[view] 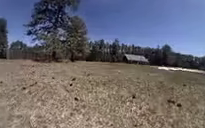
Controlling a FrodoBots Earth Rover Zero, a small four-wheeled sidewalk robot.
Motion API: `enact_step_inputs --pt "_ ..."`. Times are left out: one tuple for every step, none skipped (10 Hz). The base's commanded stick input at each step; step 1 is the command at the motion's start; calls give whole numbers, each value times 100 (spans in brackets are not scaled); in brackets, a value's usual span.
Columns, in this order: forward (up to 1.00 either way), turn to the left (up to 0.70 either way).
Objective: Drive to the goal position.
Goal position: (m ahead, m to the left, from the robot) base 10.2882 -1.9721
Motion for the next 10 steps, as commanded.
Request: enact_step_inputs --pt "70 0" --pt "70 0" --pt "70 0" --pt "70 0" --pt "70 0" --pt "70 0" --pt "70 0" --pt "70 0" --pt "70 0" --pt "70 0"
